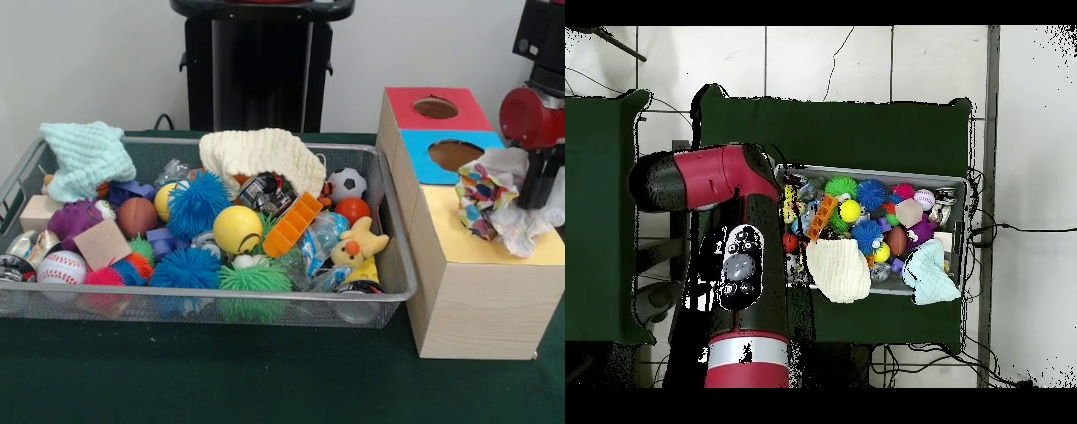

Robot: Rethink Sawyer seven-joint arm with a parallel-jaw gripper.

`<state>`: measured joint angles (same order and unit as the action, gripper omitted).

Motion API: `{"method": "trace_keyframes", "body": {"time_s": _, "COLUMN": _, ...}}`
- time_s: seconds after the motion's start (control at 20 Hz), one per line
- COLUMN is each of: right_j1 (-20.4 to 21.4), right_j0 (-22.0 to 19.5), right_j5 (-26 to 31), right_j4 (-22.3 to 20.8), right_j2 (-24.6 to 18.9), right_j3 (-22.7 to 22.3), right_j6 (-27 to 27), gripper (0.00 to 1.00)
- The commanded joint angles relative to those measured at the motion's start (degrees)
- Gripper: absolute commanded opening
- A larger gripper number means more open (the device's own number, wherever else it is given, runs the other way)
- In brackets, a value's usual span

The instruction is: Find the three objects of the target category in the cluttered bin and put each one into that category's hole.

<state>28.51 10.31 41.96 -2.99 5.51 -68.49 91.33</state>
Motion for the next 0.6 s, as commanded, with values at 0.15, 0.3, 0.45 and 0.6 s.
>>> {"method": "trace_keyframes", "body": {"time_s": 0.15, "right_j1": -7.4, "right_j0": -2.1, "right_j5": -0.4, "right_j4": -3.6, "right_j2": -3.7, "right_j3": -1.0, "right_j6": 1.9, "gripper": 0.0}}
{"method": "trace_keyframes", "body": {"time_s": 0.3, "right_j1": -9.3, "right_j0": -1.9, "right_j5": -4.1, "right_j4": -6.1, "right_j2": -3.2, "right_j3": -1.7, "right_j6": 0.4, "gripper": 0.0}}
{"method": "trace_keyframes", "body": {"time_s": 0.45, "right_j1": -9.6, "right_j0": -2.6, "right_j5": -6.4, "right_j4": -7.2, "right_j2": -3.7, "right_j3": -2.8, "right_j6": -1.0, "gripper": 0.0}}
{"method": "trace_keyframes", "body": {"time_s": 0.6, "right_j1": -9.6, "right_j0": -3.3, "right_j5": -7.0, "right_j4": -8.2, "right_j2": -4.3, "right_j3": -3.2, "right_j6": -2.5, "gripper": 0.0}}
